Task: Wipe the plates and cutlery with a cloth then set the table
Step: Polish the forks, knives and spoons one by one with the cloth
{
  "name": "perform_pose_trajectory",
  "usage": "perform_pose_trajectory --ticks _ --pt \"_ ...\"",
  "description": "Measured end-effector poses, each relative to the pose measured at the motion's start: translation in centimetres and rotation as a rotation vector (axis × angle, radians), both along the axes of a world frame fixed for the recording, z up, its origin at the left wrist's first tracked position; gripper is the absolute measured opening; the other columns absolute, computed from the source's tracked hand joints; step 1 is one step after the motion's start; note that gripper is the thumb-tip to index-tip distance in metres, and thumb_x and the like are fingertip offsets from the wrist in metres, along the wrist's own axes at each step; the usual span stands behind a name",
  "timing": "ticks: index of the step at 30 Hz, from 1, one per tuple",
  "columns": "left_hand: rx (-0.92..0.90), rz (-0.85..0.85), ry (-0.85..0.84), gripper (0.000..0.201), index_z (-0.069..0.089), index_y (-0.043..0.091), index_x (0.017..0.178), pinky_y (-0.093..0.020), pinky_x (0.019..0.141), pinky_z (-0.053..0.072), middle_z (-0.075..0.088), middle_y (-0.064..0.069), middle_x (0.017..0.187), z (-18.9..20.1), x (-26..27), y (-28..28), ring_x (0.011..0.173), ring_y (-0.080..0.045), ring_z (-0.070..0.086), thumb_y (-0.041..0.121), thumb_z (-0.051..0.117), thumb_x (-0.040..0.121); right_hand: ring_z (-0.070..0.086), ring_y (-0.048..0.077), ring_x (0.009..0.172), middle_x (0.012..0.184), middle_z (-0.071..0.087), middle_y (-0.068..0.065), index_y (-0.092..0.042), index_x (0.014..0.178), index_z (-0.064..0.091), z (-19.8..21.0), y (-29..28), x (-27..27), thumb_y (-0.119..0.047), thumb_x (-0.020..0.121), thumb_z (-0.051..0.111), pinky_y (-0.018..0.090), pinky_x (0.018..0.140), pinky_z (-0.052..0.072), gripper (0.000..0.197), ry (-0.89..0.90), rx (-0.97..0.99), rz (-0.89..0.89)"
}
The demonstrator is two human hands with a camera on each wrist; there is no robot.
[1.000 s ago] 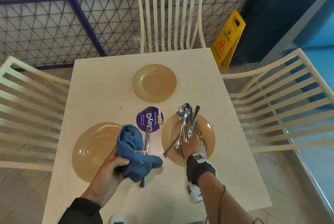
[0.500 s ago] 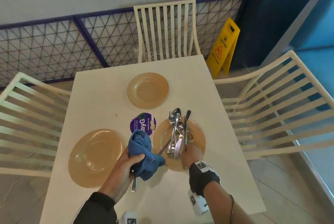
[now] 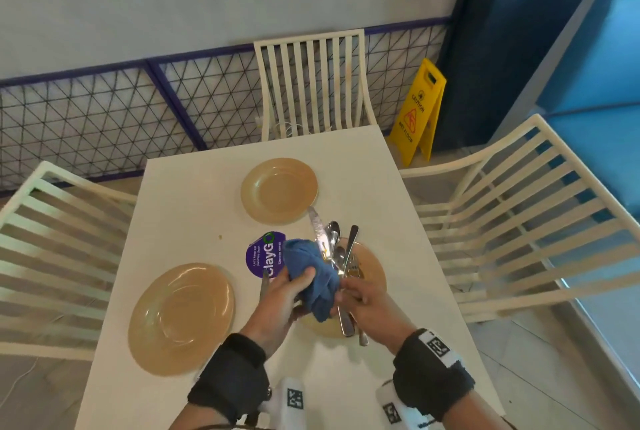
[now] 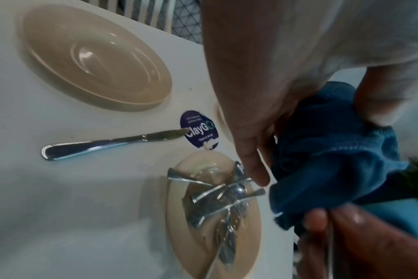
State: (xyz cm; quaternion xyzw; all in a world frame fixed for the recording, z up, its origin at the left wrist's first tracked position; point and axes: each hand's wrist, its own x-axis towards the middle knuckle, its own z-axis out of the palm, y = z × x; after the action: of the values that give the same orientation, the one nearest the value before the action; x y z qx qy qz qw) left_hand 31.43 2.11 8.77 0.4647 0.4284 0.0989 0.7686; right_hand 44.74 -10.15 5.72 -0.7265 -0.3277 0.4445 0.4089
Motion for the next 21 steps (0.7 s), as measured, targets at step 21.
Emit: perform_pose_trajectory --ticks 21 --pt "0.184 0.413 -0.024 0.033 0.071 0.009 0.113 -0.034 0.078 0.053 0.076 -0.013 0.108 3.9 3.9 4.2 0.096 -0.025 0.071 0.035 0.071 0.093 0.056 0.012 0.061 0.072 0.066 -0.007 -0.015 0.095 0.067 6.8 -2.7 -1.2 -0.014 0.103 0.049 0.034 0.062 0.051 0.02 0.081 0.084 0.144"
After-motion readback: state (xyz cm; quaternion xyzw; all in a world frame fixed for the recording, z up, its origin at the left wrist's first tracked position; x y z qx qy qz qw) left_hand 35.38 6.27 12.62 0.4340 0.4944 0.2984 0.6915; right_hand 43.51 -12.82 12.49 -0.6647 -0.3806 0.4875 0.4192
